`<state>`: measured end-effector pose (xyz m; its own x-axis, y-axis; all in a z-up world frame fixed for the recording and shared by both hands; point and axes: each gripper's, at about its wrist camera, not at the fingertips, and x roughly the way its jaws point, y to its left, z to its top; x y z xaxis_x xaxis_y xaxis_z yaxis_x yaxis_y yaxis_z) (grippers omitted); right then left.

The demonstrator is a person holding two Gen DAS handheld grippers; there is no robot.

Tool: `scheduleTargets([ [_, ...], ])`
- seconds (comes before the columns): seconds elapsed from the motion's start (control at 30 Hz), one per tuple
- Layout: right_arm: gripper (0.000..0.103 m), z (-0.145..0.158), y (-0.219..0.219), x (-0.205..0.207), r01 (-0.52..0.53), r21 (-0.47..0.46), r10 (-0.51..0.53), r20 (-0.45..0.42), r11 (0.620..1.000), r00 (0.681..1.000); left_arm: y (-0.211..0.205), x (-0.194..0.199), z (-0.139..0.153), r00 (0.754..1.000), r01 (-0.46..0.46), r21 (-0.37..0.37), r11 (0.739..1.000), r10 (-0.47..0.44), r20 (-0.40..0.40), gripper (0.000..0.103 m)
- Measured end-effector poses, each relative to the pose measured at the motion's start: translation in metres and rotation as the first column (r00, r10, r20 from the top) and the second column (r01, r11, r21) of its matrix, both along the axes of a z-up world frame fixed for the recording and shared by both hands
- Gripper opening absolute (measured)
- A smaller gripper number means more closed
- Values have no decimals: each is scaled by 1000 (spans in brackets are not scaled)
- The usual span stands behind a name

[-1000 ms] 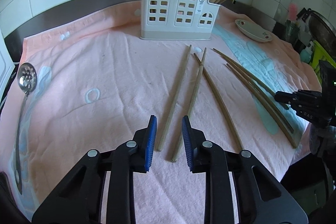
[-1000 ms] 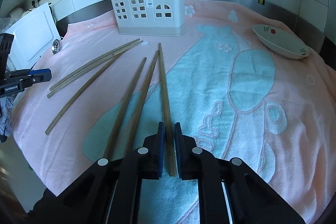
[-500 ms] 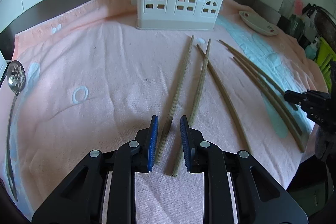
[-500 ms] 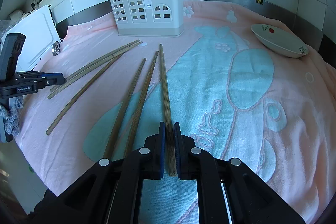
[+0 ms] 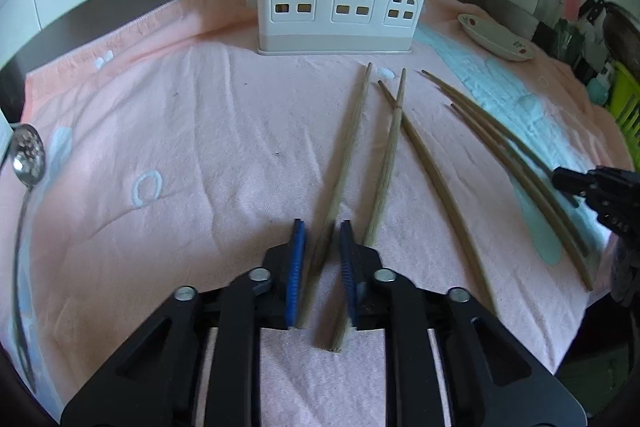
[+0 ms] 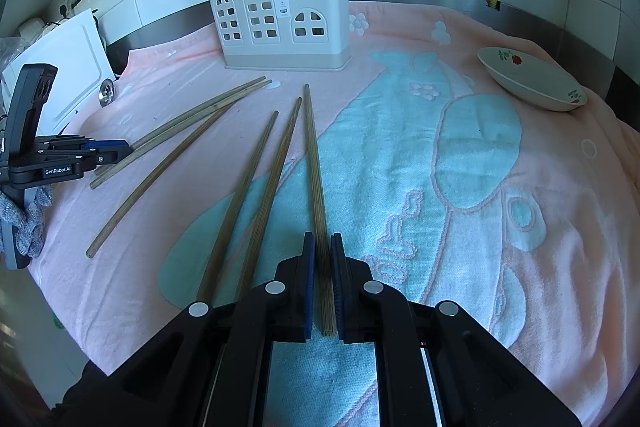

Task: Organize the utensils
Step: 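Close the left tool on a wooden chopstick while the right tool grasps another chopstick, then lift the chopstick upright with the left tool while the right tool raises its chopstick toward the holder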

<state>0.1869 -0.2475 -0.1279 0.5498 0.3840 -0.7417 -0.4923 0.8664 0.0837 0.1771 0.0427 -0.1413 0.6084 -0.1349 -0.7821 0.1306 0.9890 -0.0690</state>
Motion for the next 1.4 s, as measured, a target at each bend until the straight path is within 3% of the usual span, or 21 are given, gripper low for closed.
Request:
scheduleTargets([
  [0.13,8,0,0,0,4,-4,-4,3,1000,1000,-1,0,4,1000,6,-3,1000,-6,-6,5],
  [0.43,7,15,0,-4,-1,19,1,36,1000,999,7,-10,36,998,0,-34,999,2,67,5],
  [0.9,7,92,15,10,-29,64,17,190,998,982,0,-16,102,973,18,-85,996,2,229,5],
  [1.4,7,157,40,39,-76,46,60,274,996,960,-1,10,137,967,27,-102,994,0,256,5],
])
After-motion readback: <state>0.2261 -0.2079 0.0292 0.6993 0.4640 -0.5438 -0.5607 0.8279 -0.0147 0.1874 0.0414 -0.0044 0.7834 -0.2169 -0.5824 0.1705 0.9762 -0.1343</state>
